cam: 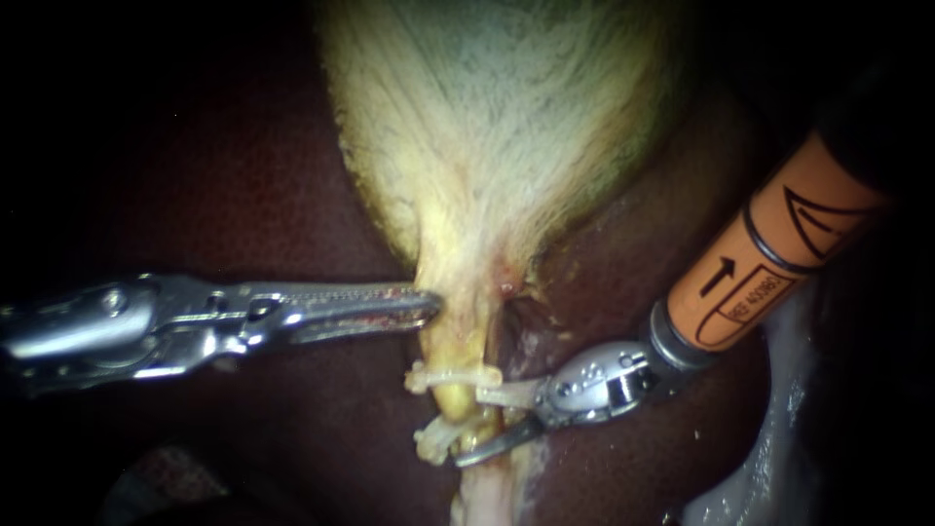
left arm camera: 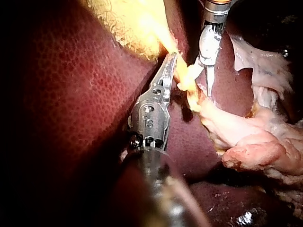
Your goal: Go to the cutting position left tube
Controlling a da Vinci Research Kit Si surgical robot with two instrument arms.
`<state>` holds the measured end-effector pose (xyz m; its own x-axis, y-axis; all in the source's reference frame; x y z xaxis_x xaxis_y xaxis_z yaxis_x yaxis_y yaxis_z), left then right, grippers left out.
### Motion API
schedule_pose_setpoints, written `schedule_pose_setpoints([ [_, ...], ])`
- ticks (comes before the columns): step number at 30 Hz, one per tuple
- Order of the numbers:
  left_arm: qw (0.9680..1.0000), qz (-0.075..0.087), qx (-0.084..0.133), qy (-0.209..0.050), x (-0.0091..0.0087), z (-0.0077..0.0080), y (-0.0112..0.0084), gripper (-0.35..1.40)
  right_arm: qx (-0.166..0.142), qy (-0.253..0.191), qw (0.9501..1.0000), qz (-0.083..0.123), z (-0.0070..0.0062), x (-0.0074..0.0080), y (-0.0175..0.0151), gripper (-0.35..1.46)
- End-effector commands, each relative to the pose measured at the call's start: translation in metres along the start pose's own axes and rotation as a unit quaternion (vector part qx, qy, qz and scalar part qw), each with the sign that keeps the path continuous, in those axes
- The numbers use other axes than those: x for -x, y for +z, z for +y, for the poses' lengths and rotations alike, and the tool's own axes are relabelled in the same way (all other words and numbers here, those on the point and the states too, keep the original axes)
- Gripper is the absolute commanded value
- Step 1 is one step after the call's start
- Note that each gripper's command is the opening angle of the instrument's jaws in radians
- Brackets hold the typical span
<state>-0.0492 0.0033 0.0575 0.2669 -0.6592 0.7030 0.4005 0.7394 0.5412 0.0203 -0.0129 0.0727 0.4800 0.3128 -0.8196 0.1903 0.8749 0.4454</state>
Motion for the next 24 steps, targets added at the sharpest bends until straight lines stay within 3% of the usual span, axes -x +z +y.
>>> schedule_pose_setpoints([
  [1, 1.0, 0.0, 0.001, 0.0, -0.0001, -0.0001, 0.0001, -0.13, 0.0, 0.002, 1.0, 0.0, 0.0002, -0.0001, 0.0004, 1.4],
  [11, 1.0, 0.0, 0.0, 0.001, -0.0003, -0.0003, 0.0003, -0.13, 0.002, 0.017, 0.9998, 0.013, 0.0014, -0.0003, 0.003, 1.4],
  [24, 1.0, 0.0, 0.001, 0.002, -0.0004, -0.0004, 0.0005, -0.13, -0.001, 0.022, 0.9996, 0.017, 0.0017, -0.0003, 0.0031, 1.4],
])
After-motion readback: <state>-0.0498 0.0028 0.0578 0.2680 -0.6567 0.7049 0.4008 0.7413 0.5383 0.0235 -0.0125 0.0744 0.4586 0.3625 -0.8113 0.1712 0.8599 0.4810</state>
